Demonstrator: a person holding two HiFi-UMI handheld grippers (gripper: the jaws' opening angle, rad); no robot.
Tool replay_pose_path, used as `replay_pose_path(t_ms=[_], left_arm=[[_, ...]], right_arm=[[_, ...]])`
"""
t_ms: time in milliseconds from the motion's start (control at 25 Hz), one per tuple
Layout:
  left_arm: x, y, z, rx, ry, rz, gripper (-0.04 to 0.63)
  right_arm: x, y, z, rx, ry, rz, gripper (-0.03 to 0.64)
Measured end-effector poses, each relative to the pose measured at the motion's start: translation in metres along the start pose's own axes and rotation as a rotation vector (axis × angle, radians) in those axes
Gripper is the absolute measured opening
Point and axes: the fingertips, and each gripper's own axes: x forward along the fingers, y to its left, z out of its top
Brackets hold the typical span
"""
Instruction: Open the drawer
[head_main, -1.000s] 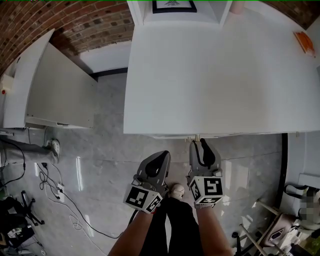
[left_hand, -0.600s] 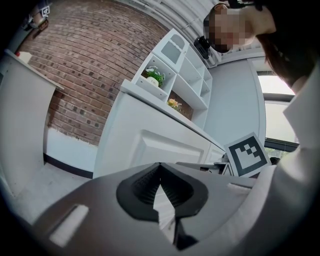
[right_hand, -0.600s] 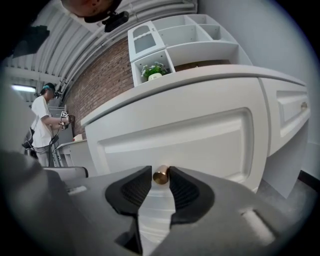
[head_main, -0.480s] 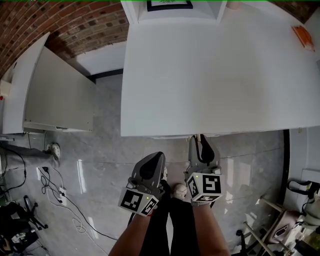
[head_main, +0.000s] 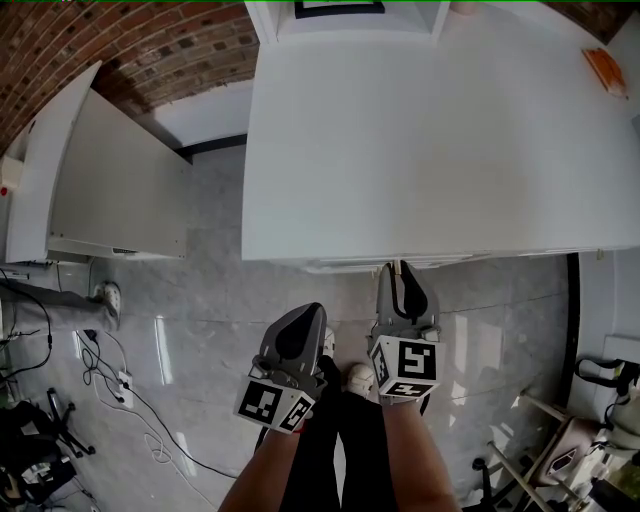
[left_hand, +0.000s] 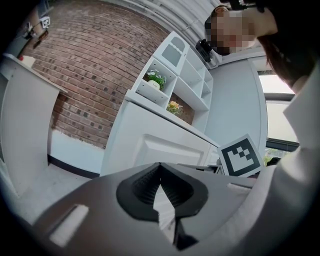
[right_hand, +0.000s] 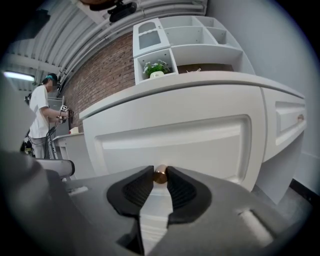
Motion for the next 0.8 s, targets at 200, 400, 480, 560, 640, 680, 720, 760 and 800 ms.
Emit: replay_pose_path(t_ms=[200, 400, 480, 560, 640, 680, 720, 760, 800], left_arm=[[-0.01, -0.003, 0.0, -0.002, -0.006, 0.019, 0.002], [-0.019, -0.006, -0.001, -0.006, -0.016, 0.043, 0.002], [-0.024, -0.008, -0.002, -0.009, -0.022, 0.056, 0.002], [-0.031, -0.008, -0.001, -0.014, -0.029, 0.069, 0.002], [-0.039, -0.008, -0.001, -0.017, -0.034, 0.081, 0.002], [-0.043, -0.008, -0.002, -0.018, -0.034, 0.086, 0.002], [-0.046, -0.008, -0.003, -0.02, -0.032, 0.091, 0.002], [-0.05, -0.008, -0.004, -0.021, -0.031, 0.096, 0.002], [-0.053, -0.009, -0.005, -0.023, -0.029, 0.1, 0.002]], right_arm=[[-0.011, 0.002, -0.003, -0.011, 0.008, 0.011, 0.083], [-0.022, 0.003, -0.007, -0.012, 0.011, 0.025, 0.083], [-0.027, 0.003, -0.009, -0.012, 0.014, 0.027, 0.083], [-0.031, 0.004, -0.011, -0.011, 0.019, 0.028, 0.081], [-0.034, 0.005, -0.013, -0.013, 0.021, 0.027, 0.081], [-0.036, 0.006, -0.013, -0.015, 0.02, 0.027, 0.081], [-0.038, 0.007, -0.013, -0.016, 0.02, 0.027, 0.081], [-0.04, 0.007, -0.014, -0.016, 0.02, 0.027, 0.081], [-0.042, 0.007, -0.014, -0.017, 0.021, 0.027, 0.081]])
